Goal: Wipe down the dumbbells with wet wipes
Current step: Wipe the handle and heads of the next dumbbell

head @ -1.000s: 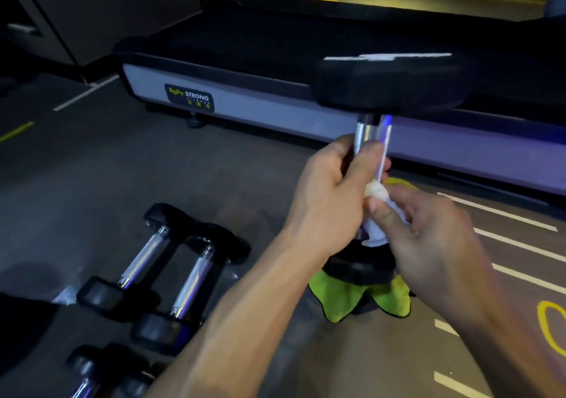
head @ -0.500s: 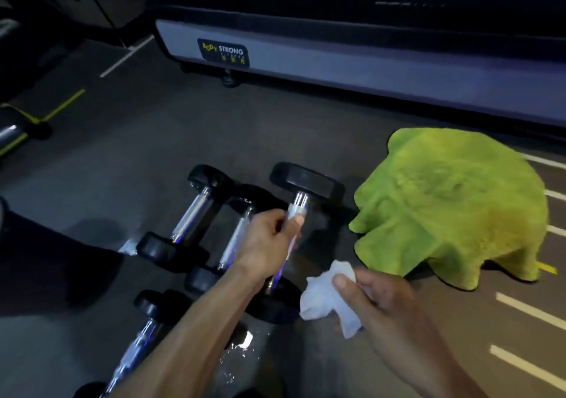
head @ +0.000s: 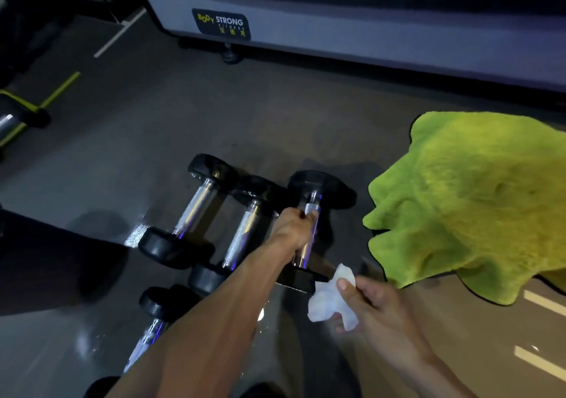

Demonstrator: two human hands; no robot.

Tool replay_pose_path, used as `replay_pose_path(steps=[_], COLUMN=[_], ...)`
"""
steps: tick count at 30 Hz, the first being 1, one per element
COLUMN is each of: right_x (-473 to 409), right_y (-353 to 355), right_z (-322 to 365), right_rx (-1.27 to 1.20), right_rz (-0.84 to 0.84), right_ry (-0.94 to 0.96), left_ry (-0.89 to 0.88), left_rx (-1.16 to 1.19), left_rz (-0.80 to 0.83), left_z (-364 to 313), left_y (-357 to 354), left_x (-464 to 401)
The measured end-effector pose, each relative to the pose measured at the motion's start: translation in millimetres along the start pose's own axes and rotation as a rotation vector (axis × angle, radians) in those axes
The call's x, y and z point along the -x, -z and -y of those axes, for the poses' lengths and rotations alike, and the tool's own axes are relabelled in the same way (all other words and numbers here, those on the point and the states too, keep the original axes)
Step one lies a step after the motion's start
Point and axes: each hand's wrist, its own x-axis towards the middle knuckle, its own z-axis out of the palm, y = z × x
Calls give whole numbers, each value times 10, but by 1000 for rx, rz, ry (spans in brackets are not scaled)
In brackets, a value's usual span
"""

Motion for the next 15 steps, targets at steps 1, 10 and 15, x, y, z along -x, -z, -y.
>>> replay_pose_path(steps=[1,10,15], right_x=[-9,-12,62], right_y=[-8,-60,-81], right_z=[15,86,106], right_rx=[-11,-36,-66], right_rz=[-3,-7,-22], right_ry=[-5,-17,-22], left_ry=[-13,-309,-131], left_rx=[-41,-145,-493], left_rz=[12,-5,-243], left_z=[-1,21,299], left_y=[7,818,1473], left_x=[-4,169,134])
